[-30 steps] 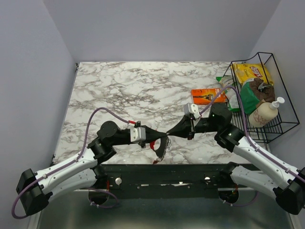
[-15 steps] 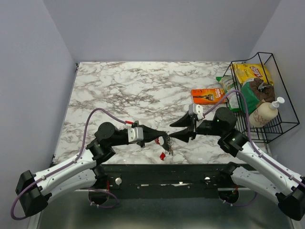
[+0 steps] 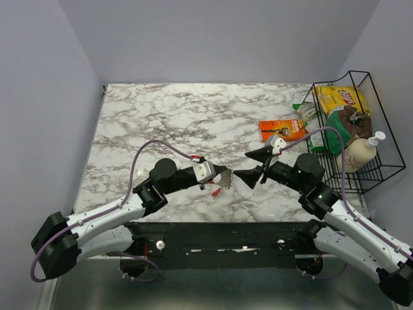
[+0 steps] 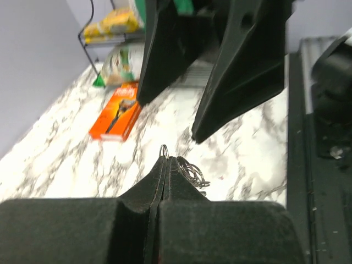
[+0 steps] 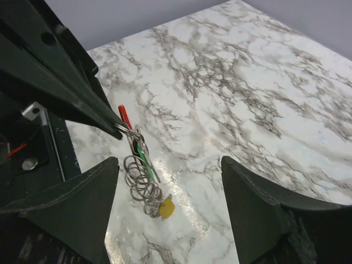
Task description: Put the keys on the keyring
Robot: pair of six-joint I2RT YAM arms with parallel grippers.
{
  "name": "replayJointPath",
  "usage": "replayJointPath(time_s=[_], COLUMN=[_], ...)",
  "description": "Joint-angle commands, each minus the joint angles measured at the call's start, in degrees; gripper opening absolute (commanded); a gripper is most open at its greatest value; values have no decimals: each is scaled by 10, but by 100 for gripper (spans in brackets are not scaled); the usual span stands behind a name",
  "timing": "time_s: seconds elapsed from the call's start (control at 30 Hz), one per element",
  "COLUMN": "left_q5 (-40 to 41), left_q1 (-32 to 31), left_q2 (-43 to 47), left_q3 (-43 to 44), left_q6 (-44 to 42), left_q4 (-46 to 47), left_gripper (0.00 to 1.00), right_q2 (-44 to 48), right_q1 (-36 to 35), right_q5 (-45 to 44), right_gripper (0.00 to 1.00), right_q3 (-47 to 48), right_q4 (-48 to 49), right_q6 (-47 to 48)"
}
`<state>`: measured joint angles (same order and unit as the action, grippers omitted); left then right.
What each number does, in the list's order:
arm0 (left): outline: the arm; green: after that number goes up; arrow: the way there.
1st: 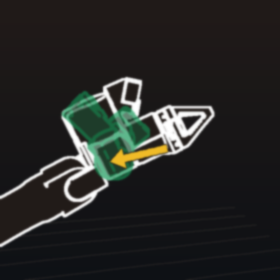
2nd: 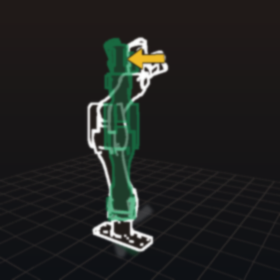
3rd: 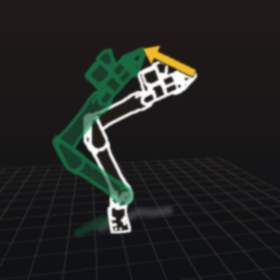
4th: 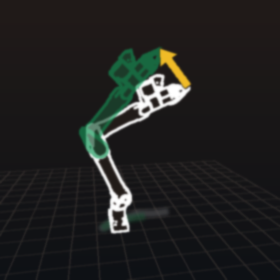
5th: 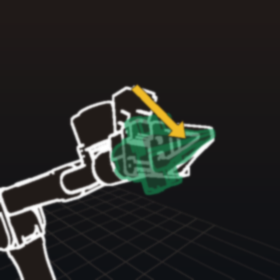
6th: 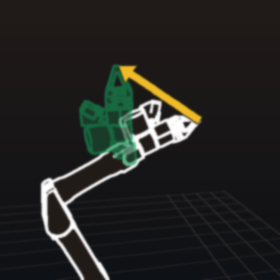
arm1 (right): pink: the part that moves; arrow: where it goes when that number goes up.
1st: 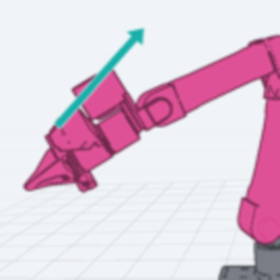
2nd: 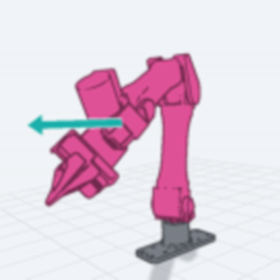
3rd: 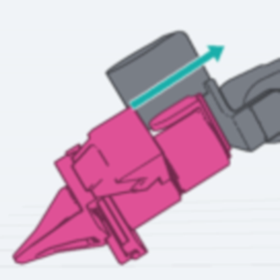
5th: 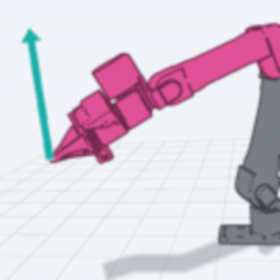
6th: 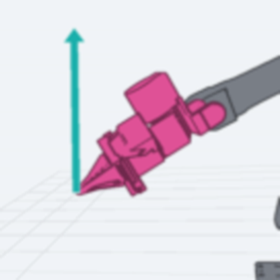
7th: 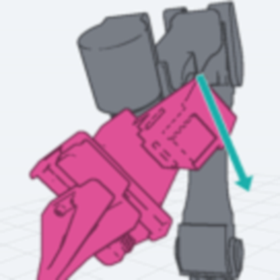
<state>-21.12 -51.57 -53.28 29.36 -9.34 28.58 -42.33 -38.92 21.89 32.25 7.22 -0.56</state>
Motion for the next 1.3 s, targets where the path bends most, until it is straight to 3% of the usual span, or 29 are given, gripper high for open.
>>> replayJointPath(time_s=[0.0, 0.1, 0.23, 0.37, 0.53, 0.77, 0.87, 0.9, 1.0, 1.03, 1.1, 1.27], left_q5=[60, 55, 113, 120, 149, 240, 263, 265, 273, 277, 289, 344], left_q1=[41, 87, 108, 136, 133, 53, 18, 10, 9, 9, 9, 11], left_q2=[-70, -124, -203, -276, -371, -443, -446, -444, -418, -410, -381, -330], left_q3=[44, 66, 142, 206, 250, 228, 210, 204, 184, 184, 179, 225], left_q6=[-49, -47, -118, -144, -132, -88, -56, -30, 19, 43, 74, 202], left_q4=[45, 103, 40, 12, -74, -104, -100, -97, -81, -87, -92, -196], left_gripper=[0, 0, 0, 0, 0, 3, 23, 35, 52, 64, 99, 99], right_q2=[8, 8, 16, 23, 39, 73, 93, 97, 117, 121, 129, 153], right_q1=[-1, 0, 0, 0, 0, 0, 0, 0, 0, 0, 0, 0], right_q5=[-78, -88, -91, -84, -87, -87, -89, -91, -101, -104, -110, -123], right_gripper=[85, 86, 90, 94, 95, 96, 96, 96, 98, 98, 99, 100], right_q3=[-16, -17, -28, -36, -55, -81, -84, -85, -88, -88, -83, -73], right_q4=[2, -3, -5, -9, -22, -42, -56, -60, -66, -68, -70, -70], right_q6=[-28, -34, -35, -29, -42, -74, -87, -90, -95, -96, -95, -100])
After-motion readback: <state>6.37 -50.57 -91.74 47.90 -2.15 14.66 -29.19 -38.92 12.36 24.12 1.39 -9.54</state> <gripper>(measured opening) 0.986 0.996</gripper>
